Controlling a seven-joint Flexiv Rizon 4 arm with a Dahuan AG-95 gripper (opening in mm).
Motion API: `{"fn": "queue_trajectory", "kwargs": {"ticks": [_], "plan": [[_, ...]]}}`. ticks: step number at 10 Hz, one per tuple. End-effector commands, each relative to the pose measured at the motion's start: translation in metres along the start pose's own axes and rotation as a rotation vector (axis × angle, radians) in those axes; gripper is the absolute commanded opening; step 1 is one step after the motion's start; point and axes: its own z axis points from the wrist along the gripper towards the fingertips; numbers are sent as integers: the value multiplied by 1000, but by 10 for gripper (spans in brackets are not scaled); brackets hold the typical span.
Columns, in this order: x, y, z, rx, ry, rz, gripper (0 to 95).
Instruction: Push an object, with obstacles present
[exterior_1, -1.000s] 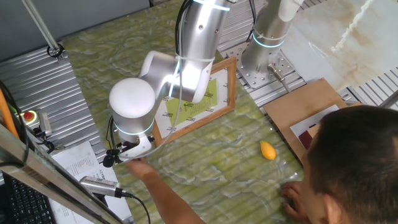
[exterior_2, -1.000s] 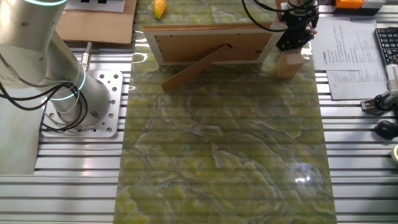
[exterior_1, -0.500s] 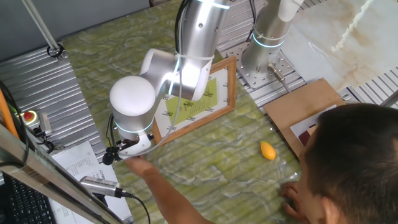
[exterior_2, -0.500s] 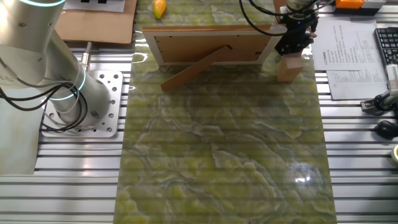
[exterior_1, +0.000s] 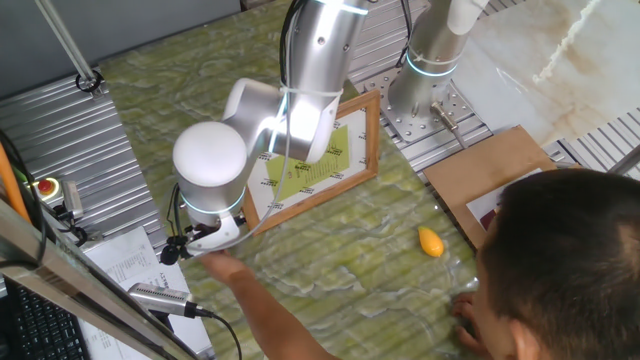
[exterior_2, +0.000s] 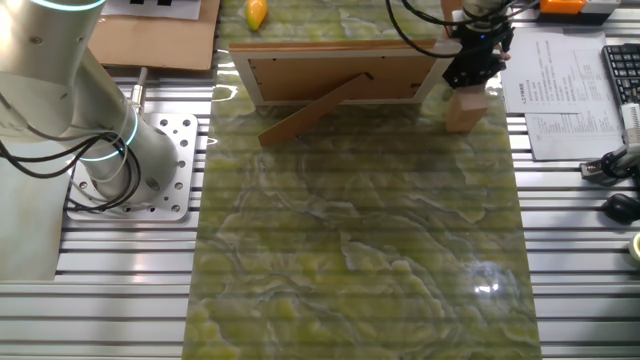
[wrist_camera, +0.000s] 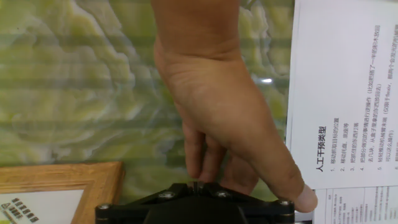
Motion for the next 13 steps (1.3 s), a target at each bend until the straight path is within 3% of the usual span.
{"fn": "queue_trajectory", "kwargs": {"ticks": [1,7,9,13], "plan": [[-2,-5,-1,-5,2,0,0],[1,-14,-2,-23,3,30,0],[8,-18,-3,-31,3,27,0],[11,-23,4,-42,-3,32,0]]}}
